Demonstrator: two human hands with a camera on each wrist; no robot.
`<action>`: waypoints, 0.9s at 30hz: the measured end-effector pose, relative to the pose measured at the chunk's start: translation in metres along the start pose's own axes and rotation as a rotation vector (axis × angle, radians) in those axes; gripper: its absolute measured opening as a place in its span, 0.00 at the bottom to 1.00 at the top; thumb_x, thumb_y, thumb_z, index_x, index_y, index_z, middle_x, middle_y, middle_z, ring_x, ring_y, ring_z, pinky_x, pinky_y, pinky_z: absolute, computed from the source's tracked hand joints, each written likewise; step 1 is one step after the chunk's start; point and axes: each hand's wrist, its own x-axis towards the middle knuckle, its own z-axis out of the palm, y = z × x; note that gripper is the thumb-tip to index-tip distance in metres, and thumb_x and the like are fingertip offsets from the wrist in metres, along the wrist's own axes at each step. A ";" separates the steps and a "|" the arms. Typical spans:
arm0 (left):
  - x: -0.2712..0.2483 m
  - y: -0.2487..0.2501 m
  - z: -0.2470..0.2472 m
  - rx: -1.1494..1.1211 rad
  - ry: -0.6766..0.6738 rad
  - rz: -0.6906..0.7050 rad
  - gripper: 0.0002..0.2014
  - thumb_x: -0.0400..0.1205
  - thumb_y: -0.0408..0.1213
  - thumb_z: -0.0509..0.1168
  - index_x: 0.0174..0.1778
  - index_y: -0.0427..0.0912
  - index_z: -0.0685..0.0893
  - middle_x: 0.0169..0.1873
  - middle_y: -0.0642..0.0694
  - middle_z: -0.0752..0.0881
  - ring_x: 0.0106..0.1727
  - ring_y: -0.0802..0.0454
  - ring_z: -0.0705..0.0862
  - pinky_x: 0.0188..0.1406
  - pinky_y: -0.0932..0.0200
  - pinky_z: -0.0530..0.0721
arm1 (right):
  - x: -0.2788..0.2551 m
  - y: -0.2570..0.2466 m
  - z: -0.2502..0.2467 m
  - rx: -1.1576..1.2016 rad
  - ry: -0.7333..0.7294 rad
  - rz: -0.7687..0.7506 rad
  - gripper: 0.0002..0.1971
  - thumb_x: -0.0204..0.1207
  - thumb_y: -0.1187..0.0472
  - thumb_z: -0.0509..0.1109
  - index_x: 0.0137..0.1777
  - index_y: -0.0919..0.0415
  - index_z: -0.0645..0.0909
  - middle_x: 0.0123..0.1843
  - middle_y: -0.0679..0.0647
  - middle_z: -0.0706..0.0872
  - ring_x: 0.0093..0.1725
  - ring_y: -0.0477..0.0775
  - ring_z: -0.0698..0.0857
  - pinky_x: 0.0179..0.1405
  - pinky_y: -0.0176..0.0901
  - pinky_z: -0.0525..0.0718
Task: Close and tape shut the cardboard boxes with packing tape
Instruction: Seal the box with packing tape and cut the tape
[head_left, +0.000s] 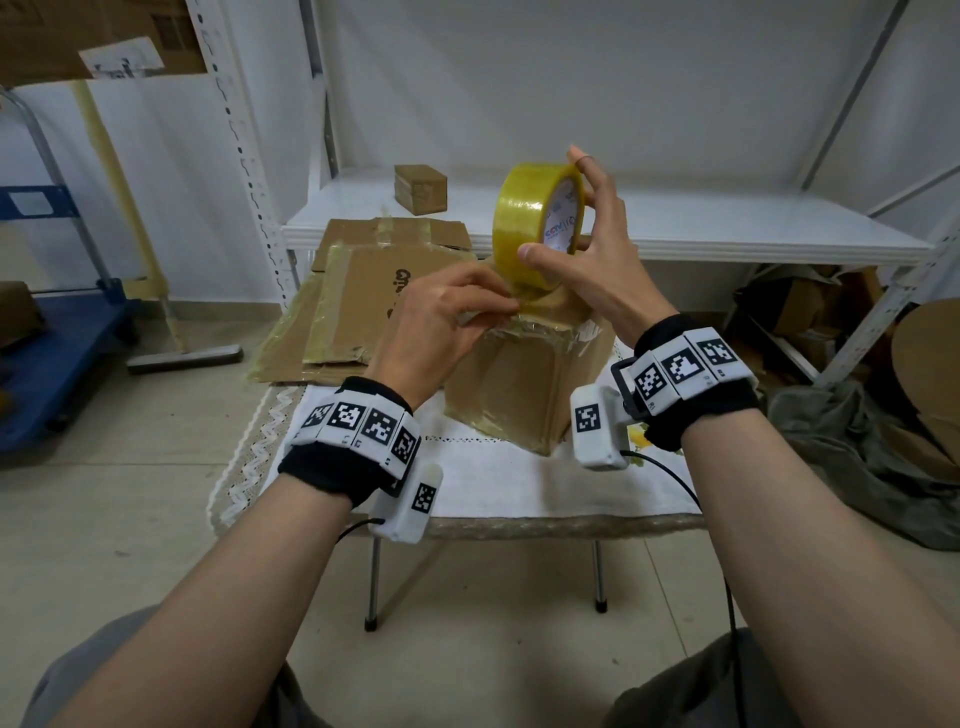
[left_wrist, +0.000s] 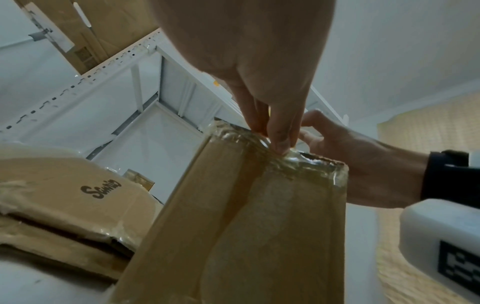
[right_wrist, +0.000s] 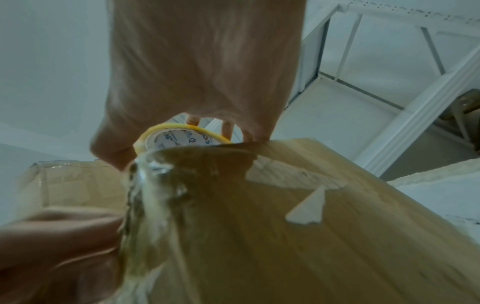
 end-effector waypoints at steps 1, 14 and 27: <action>0.000 -0.001 0.000 0.007 -0.006 0.007 0.09 0.74 0.30 0.79 0.49 0.40 0.94 0.47 0.47 0.92 0.47 0.52 0.90 0.51 0.55 0.88 | 0.000 0.000 0.000 -0.017 -0.011 0.000 0.53 0.66 0.48 0.83 0.87 0.40 0.56 0.75 0.47 0.62 0.78 0.49 0.66 0.78 0.63 0.75; -0.007 -0.004 0.005 0.073 -0.016 0.036 0.12 0.78 0.33 0.75 0.57 0.44 0.91 0.53 0.49 0.91 0.55 0.52 0.91 0.55 0.48 0.90 | 0.001 -0.007 -0.008 0.004 -0.101 -0.001 0.56 0.64 0.56 0.89 0.86 0.42 0.55 0.77 0.50 0.69 0.75 0.58 0.76 0.69 0.50 0.84; -0.008 -0.003 0.007 0.047 0.002 0.027 0.11 0.77 0.31 0.76 0.55 0.45 0.93 0.52 0.51 0.92 0.56 0.55 0.91 0.58 0.52 0.89 | 0.008 0.016 -0.013 -0.108 0.007 -0.264 0.58 0.58 0.59 0.89 0.86 0.58 0.58 0.84 0.49 0.64 0.83 0.48 0.67 0.81 0.55 0.73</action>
